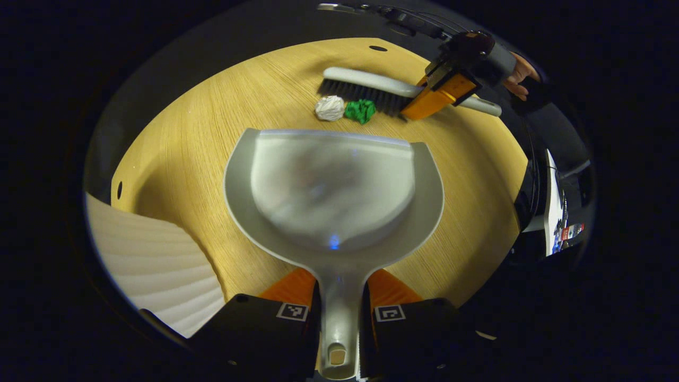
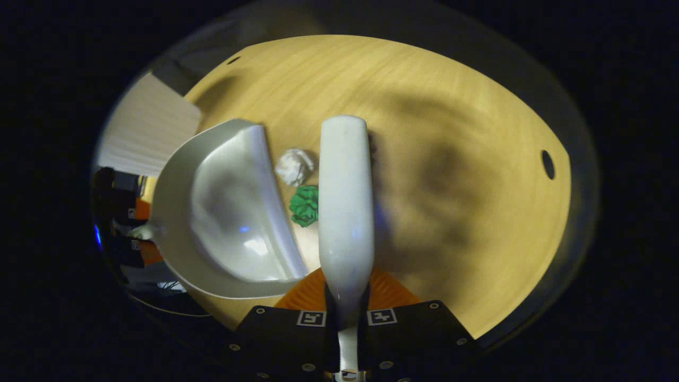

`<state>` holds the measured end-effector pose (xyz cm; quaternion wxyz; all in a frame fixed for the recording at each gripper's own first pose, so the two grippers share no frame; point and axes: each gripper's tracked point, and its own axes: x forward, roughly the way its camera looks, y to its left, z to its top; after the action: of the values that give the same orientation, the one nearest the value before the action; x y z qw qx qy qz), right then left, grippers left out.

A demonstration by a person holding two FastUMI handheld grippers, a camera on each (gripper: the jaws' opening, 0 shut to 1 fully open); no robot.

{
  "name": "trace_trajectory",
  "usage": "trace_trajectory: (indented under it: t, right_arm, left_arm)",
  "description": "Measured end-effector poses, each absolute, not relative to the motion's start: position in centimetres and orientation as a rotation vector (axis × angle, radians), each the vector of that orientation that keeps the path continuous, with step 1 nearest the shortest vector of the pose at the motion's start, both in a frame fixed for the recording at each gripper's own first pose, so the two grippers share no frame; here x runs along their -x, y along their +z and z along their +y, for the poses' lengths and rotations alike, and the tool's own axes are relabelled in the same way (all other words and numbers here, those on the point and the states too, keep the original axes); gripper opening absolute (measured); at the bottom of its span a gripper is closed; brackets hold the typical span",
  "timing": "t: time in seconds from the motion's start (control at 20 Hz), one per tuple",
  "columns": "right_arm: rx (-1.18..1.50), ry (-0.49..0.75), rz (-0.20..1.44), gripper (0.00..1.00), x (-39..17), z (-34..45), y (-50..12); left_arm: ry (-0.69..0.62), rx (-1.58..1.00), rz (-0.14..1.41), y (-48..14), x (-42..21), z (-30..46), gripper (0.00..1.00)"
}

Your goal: Pick up the small broom and dustpan from the desktop, sweep the trash into the dustpan with the broom, and then empty the trash into the garbage bin.

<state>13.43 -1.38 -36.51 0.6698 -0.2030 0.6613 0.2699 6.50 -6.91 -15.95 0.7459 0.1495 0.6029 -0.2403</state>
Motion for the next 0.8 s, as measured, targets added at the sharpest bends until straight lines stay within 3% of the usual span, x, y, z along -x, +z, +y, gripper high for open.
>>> trace_trajectory:
  t: [0.45, 0.6, 0.8]
  right_arm:
    - [0.445, 0.955, 1.564, 0.13, -12.3, 5.0, -33.5]
    - [0.33, 0.908, 1.536, 0.13, -14.3, 6.1, -31.3]
    - [0.176, 0.689, 1.445, 0.14, -19.6, 4.2, -27.7]
  left_arm:
    - [-0.533, -0.253, 1.298, -16.9, -5.0, -6.5, 0.31]
    - [-0.496, -0.239, 1.284, -17.9, -4.0, -6.1, 0.31]
    - [-0.407, -0.146, 1.299, -17.8, -4.5, -6.6, 0.31]
